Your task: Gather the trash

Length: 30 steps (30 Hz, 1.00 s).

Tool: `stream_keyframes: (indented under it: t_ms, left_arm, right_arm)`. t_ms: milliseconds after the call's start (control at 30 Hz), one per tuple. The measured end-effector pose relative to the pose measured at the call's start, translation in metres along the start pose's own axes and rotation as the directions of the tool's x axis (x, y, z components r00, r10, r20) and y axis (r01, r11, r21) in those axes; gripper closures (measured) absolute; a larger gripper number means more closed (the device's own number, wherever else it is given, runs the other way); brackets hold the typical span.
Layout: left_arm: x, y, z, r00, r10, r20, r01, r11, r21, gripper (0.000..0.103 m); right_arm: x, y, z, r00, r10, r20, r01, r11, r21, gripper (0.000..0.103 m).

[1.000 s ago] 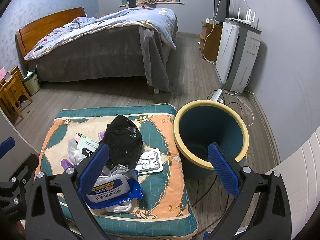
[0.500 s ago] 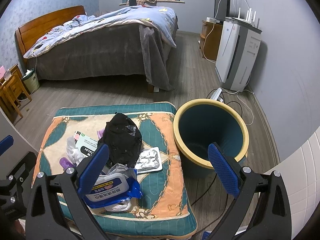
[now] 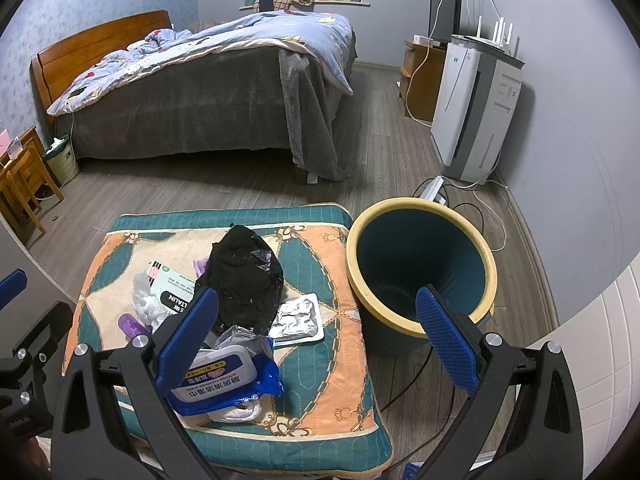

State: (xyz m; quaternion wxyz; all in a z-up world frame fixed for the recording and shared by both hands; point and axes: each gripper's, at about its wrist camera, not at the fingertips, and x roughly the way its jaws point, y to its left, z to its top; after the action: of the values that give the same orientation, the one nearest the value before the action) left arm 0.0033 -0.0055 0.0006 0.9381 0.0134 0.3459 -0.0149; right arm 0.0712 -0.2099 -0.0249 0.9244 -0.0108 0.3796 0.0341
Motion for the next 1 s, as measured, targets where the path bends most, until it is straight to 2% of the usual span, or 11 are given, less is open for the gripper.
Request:
stream_keyframes:
  t_ms: [333, 567, 633, 833, 1000]
  left_arm:
    - [-0.004, 0.0, 0.0, 1.0, 0.009, 0.024, -0.009, 1.0, -0.016, 0.005]
    - [0.0, 0.001, 0.0, 1.0, 0.004, 0.0, -0.004, 1.0, 0.001, 0.005]
    - [-0.001, 0.001, 0.0, 0.999, 0.033, 0.014, -0.034, 0.999, 0.017, 0.005]
    - [-0.006, 0.007, 0.001, 0.998, 0.028, 0.057, -0.028, 1.0, -0.012, 0.005]
    - [0.004, 0.006, 0.0, 1.0, 0.024, 0.0, -0.024, 1.0, 0.015, 0.005]
  right_arm:
    - [-0.002, -0.002, 0.001, 1.0, -0.025, 0.009, 0.025, 1.0, 0.001, 0.006]
    - [-0.004, -0.001, 0.002, 0.999, -0.032, 0.017, 0.032, 0.999, -0.006, 0.006]
    - [-0.004, -0.001, 0.004, 0.999, -0.036, 0.019, 0.036, 0.999, -0.01, 0.006]
    - [-0.005, -0.004, 0.004, 0.999, -0.044, 0.025, 0.044, 0.999, 0.0, 0.006]
    - [0.005, -0.002, -0.001, 0.999, -0.041, -0.013, 0.041, 0.999, -0.005, 0.006]
